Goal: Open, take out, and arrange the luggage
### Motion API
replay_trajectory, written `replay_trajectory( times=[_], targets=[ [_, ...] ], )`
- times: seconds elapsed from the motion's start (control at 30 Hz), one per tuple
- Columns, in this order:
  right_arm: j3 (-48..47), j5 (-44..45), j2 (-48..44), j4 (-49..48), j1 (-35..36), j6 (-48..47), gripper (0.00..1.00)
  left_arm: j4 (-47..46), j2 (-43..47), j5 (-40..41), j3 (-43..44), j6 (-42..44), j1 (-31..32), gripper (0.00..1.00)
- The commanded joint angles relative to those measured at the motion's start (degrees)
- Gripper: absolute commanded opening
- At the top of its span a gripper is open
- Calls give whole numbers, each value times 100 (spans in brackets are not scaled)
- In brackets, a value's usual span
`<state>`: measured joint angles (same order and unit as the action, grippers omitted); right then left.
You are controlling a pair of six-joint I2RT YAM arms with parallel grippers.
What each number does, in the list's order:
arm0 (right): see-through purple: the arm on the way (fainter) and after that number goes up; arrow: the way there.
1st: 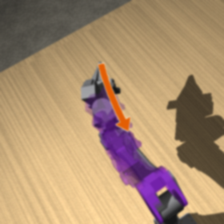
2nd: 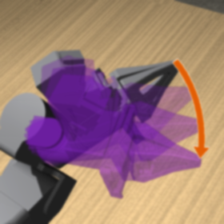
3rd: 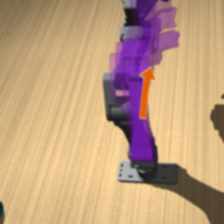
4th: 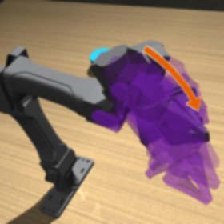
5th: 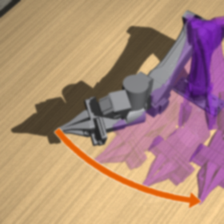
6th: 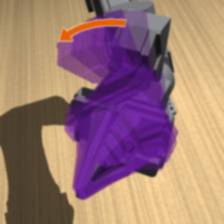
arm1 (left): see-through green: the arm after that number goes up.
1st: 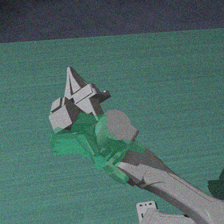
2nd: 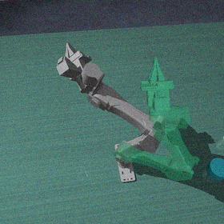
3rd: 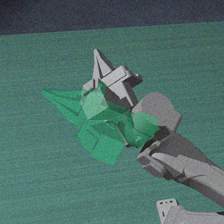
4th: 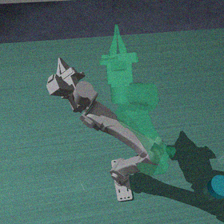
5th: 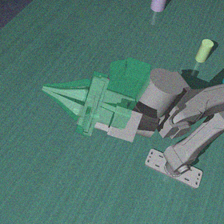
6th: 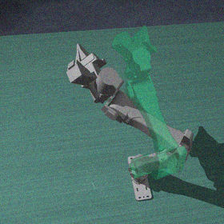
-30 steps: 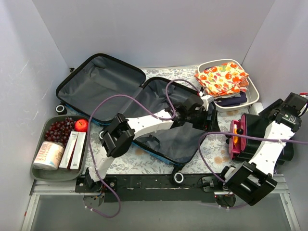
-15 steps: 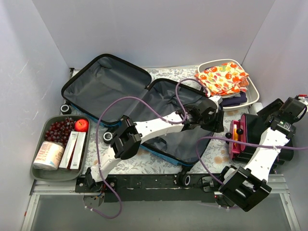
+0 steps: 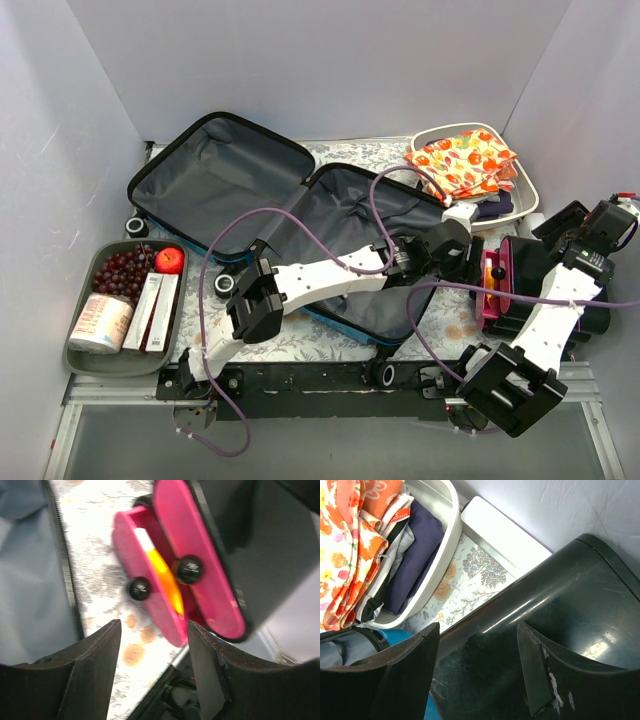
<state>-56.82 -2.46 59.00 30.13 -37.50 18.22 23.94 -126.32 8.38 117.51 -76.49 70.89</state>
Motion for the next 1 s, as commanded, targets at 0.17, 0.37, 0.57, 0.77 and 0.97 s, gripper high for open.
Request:
replay_trajectory(
  times=[0.17, 0.37, 0.57, 0.77, 0.97],
  targets=[
    [320, -193, 191, 714, -12, 15, 70, -39, -182, -285, 483, -252, 329, 18],
    [382, -167, 182, 714, -12, 15, 70, -74, -297, 75, 115, -560, 329, 7],
    [364, -237, 243, 705, -3, 24, 70, -21, -314, 770, -247, -938, 329, 0],
    [338, -343, 305, 679, -3, 24, 69, -187, -850, 272, 280, -798, 329, 0],
    [373, -422, 305, 661, 5, 15, 69, -661, -1289, -389, 527, -692, 364, 0]
  ],
)
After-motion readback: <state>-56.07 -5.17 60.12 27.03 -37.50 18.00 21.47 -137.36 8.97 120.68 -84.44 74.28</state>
